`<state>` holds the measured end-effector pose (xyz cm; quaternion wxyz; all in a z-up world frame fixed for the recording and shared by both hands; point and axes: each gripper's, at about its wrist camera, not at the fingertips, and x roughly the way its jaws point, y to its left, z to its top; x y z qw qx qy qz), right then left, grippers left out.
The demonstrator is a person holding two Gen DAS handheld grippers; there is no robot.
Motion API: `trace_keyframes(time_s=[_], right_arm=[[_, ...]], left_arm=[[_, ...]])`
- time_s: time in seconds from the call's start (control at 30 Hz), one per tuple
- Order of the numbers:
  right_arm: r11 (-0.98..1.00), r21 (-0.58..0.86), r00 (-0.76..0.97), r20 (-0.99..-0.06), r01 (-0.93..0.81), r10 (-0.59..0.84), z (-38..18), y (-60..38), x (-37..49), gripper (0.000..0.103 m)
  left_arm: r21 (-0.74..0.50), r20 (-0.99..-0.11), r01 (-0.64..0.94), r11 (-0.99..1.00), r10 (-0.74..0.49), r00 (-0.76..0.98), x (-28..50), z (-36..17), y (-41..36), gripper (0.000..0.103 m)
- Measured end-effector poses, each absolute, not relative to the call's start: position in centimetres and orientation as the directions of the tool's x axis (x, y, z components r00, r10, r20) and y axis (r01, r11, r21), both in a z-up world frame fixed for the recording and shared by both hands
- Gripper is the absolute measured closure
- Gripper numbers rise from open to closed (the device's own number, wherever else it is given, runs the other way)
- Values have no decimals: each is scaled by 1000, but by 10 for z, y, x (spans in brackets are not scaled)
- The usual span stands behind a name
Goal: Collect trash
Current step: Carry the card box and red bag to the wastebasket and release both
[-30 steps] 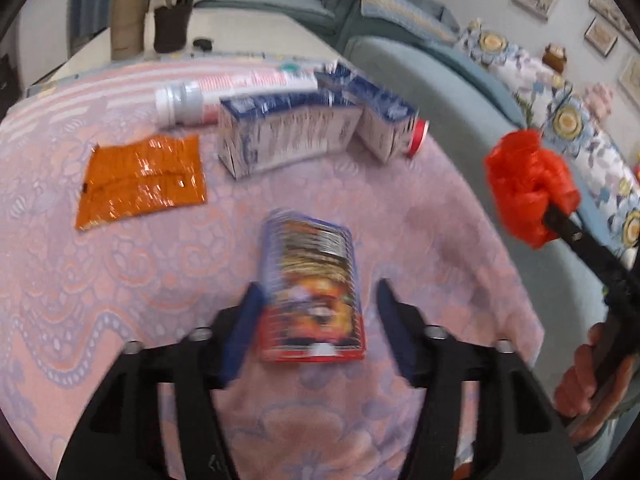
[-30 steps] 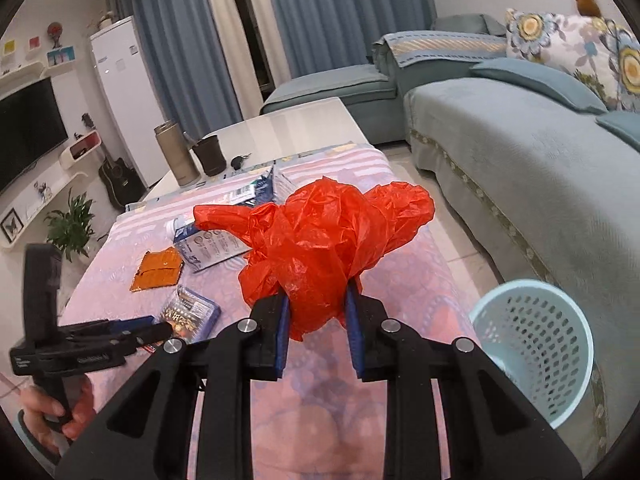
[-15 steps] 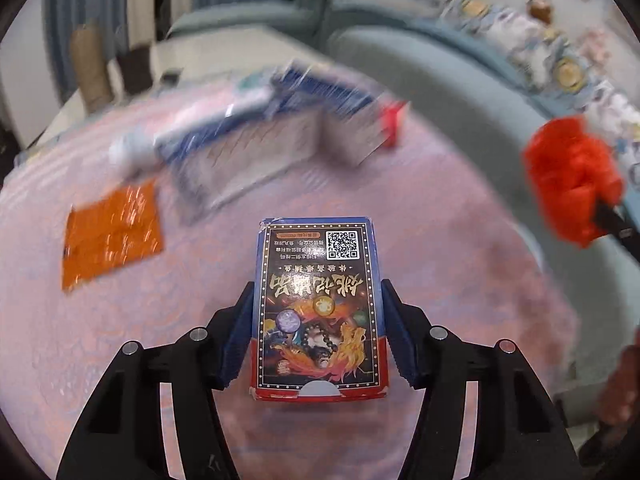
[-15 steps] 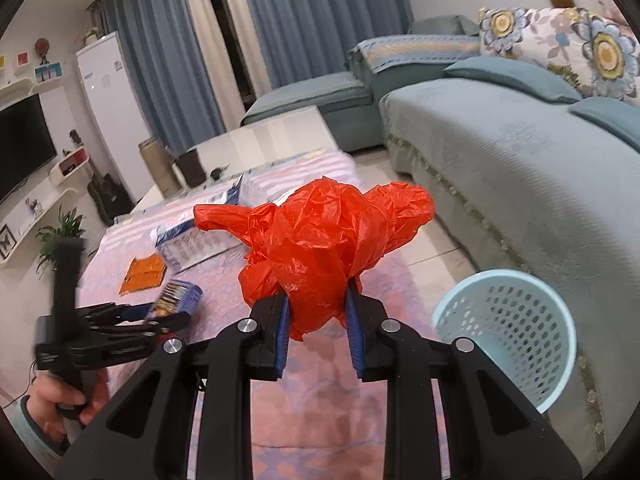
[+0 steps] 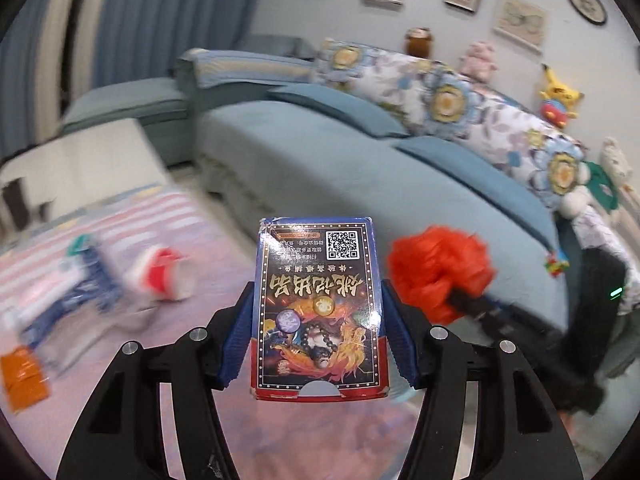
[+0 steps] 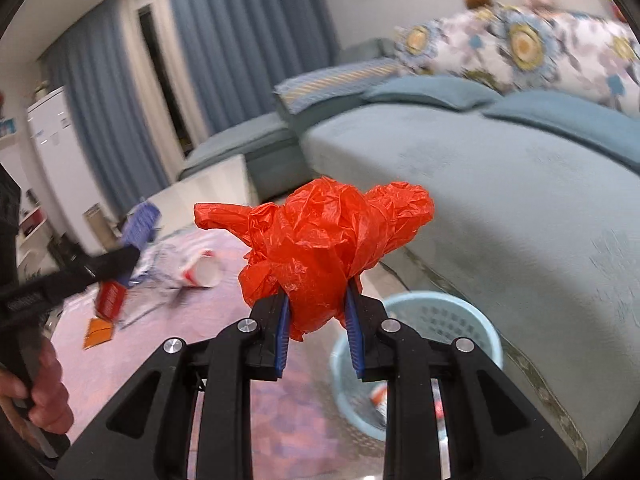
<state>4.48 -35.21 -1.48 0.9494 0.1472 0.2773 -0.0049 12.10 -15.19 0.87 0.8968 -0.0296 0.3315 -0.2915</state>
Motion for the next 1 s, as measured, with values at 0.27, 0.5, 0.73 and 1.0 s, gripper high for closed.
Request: trace_keyframes(time_s=[0.27, 0.5, 0.73, 1.0], right_arm=[[907, 306, 721, -693, 290, 3, -91, -417, 54, 81], [880, 302, 613, -790, 367, 15, -145, -435, 62, 79], [861, 307, 561, -827, 405, 31, -174, -438, 70, 77], [858, 309, 559, -829, 410, 31, -176, -438, 69, 74]], left_arm=[[-317, -660, 563, 763, -604, 446, 157, -58, -226, 45], [-300, -752, 564, 769, -555, 357, 165, -113, -250, 45], [-316, -768, 550, 773, -549, 331, 174, -128, -247, 45], [-322, -747, 554, 768, -565, 349, 172, -116, -242, 42]])
